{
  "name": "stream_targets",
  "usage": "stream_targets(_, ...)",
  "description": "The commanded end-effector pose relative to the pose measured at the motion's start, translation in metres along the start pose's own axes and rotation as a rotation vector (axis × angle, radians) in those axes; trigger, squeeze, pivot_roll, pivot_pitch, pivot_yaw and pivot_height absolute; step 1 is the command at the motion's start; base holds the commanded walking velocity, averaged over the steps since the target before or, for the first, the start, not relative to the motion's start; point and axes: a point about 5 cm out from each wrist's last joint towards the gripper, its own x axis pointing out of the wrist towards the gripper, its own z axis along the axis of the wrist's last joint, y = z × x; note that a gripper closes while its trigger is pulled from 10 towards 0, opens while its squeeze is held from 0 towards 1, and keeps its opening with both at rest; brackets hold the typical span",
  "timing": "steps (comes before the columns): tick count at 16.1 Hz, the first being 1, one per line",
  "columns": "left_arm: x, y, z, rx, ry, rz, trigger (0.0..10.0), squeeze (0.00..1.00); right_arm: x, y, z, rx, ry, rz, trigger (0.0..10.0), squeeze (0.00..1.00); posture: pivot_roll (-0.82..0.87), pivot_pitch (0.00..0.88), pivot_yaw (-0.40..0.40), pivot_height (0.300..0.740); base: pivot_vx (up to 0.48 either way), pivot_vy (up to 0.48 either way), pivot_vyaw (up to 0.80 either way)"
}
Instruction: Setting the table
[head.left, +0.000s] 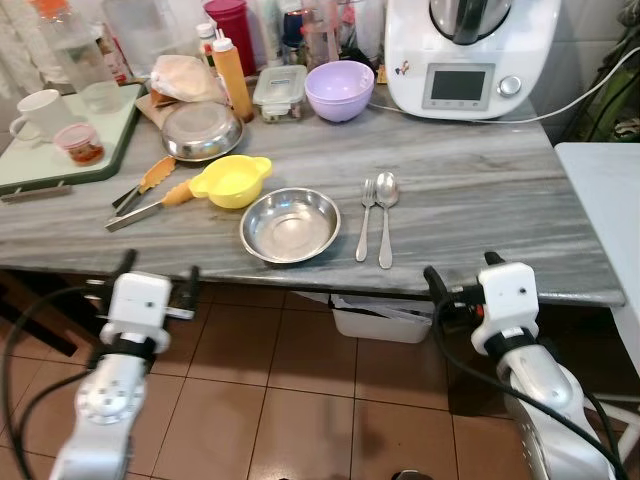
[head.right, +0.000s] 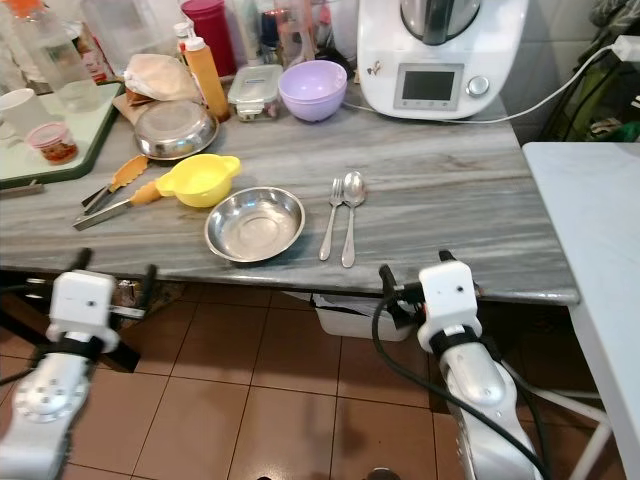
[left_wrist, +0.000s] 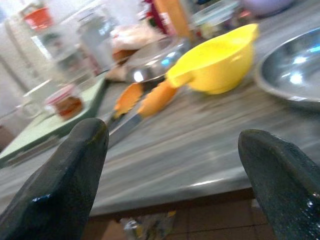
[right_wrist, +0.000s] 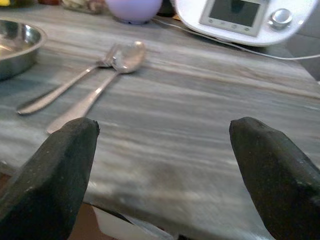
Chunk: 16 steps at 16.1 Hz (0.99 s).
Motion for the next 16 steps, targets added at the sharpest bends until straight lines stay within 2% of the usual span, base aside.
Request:
stream_targets(1,-0.004,0.009,-0.005,0.024,0.02,0.013,10.0,0.0,0.0,0.007,-0.005,0.023,0.019,0.02,10.0,1.0,-0.23,0.123,0.111,0.74,0.0,0.0,0.0)
stream_targets(3,-0.004,0.006,-0.004,0.024,0.017,0.004,10.0,0.0,0.0,0.01,-0.003,0.034,0.012,0.028,10.0,1.0,-0.25,0.115,0.127,0.74,0.0,0.0,0.0)
stream_targets(6,0.007,-0.019,0.002,-0.01,-0.008,-0.067,10.0,0.0,-0.008,0.0,-0.007,0.025,0.015,-0.054,10.0,1.0,-0.3,0.103,0.186,0.74,0.0,0.0,0.0)
stream_targets(8,0.015,-0.026,0.01,-0.009,-0.038,-0.128,10.0,0.0,-0.009,-0.002,-0.007,0.057,0.011,-0.106,10.0,1.0,-0.33,0.11,0.221,0.74,0.0,0.0,0.0)
stream_targets(9,0.02,-0.024,0.009,-0.005,-0.037,-0.133,10.0,0.0,-0.009,0.002,-0.006,0.067,0.006,-0.122,10.0,1.0,-0.34,0.113,0.233,0.74,0.0,0.0,0.0)
stream_targets(13,0.028,-0.031,0.016,-0.062,-0.043,-0.099,10.0,0.0,-0.008,0.006,-0.003,0.074,-0.004,-0.139,10.0,1.0,-0.36,0.109,0.226,0.74,0.0,0.0,0.0)
stream_targets(15,0.026,-0.038,0.019,-0.088,-0.049,-0.09,10.0,0.0,-0.007,0.007,-0.001,0.076,-0.01,-0.133,10.0,1.0,-0.35,0.115,0.219,0.74,0.0,0.0,0.0)
stream_targets(16,0.023,-0.042,0.023,-0.102,-0.065,-0.086,10.0,0.0,-0.005,0.005,0.006,0.024,-0.03,-0.127,10.0,1.0,-0.35,0.117,0.21,0.74,0.0,0.0,0.0)
